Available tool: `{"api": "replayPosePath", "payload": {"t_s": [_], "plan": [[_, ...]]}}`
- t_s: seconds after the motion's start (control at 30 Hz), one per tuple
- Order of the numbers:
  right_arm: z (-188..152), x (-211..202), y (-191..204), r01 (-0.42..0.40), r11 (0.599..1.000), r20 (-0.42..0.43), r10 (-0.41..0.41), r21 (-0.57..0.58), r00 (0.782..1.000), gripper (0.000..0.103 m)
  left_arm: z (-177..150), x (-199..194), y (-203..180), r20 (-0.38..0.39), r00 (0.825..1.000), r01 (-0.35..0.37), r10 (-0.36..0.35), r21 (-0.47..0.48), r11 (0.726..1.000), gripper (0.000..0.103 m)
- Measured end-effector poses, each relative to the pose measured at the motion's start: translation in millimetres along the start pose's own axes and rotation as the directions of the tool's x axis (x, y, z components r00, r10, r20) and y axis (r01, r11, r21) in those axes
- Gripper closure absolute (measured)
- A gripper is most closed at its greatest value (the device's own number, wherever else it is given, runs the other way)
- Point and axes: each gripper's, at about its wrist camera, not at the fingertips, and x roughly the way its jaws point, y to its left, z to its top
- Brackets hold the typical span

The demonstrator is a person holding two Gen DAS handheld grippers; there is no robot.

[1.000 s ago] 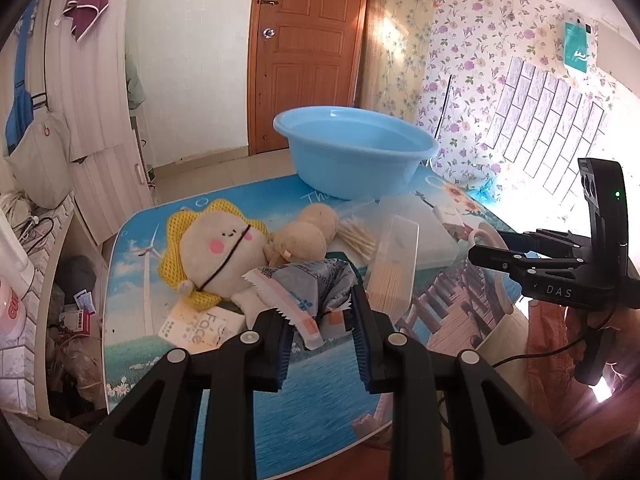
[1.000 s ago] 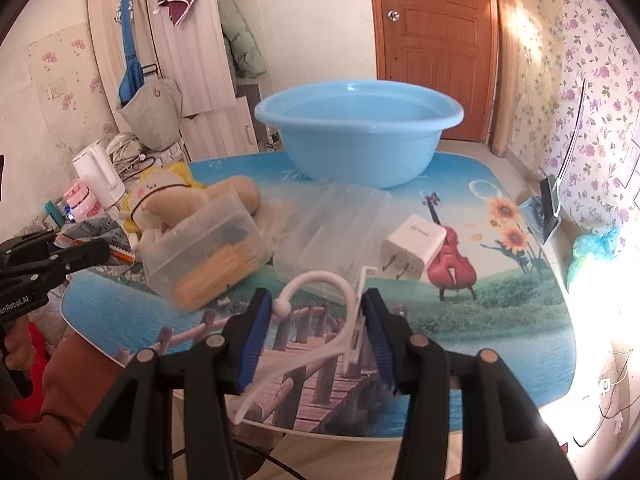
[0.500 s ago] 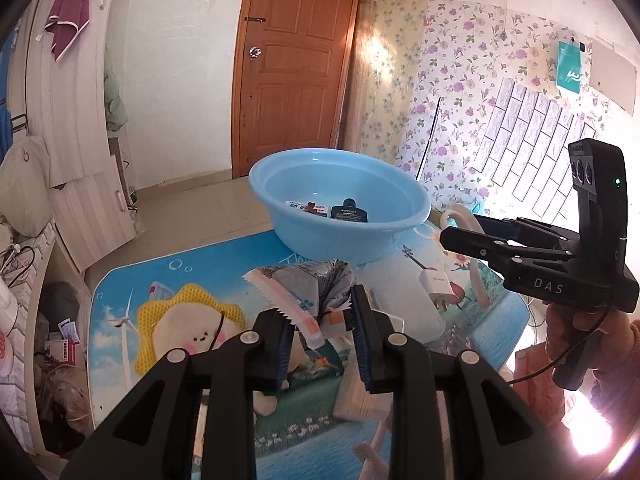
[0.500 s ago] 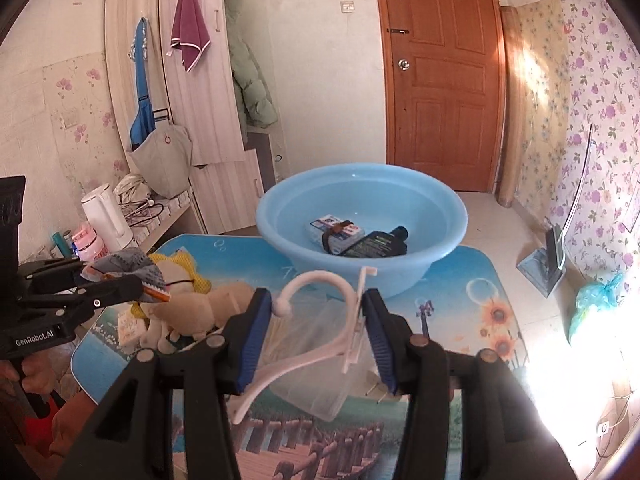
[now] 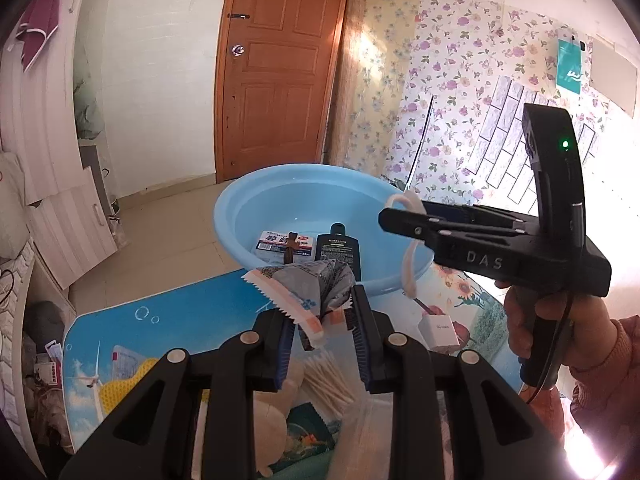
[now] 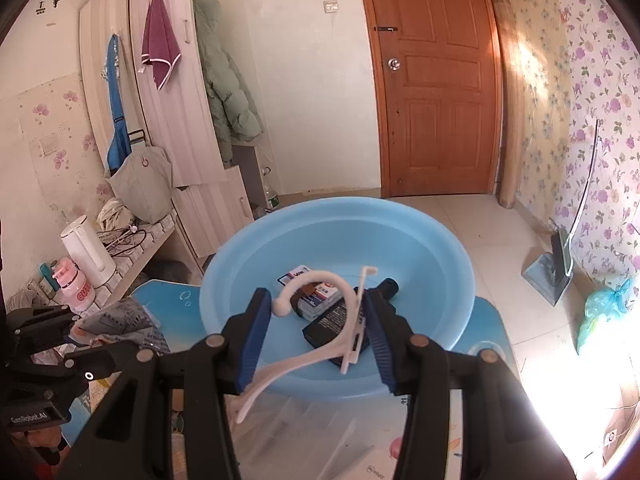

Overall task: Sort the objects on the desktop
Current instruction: 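Carry the grey packet in the left tool while the right tool carries the hanger to the basin, then open the left tool over the basin while the right tool releases the hanger into it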

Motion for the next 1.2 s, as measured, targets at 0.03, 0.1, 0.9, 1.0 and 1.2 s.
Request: {"api": "replayPosePath", "payload": {"t_s": [0.03, 0.1, 0.9, 1.0, 1.2], "plan": [[0, 7, -1, 0.004, 1.000, -0.021, -0.004, -0.002, 1.000, 0.056, 3, 5, 0, -0.002, 1.000, 0.000, 0.000, 0.001, 1.000, 0.078], [-1, 14, -3, 0.015, 1.000, -0.053, -0.015, 0.002, 0.999, 0.056, 7, 12, -1, -0.007, 1.000, 0.003, -0.003, 0.004, 1.000, 0.078], [-23, -5, -42, 0.072, 0.991, -0.015, -0.071, 0.115, 0.997, 0.049, 17, 62, -5, -0.064, 0.998, -0.018, 0.019, 0.026, 0.999, 0.038], [-35, -10, -47, 0.091, 0.989, -0.034, -0.087, 0.116, 0.996, 0.048, 12, 56, -5, -0.061, 0.998, -0.033, 0.035, 0.030, 0.999, 0.033], [-62, -13, -57, 0.127, 0.979, -0.091, -0.113, 0.160, 0.989, 0.042, -3, 41, 6, -0.075, 0.996, -0.056, 0.055, -0.001, 0.998, 0.029]]}}
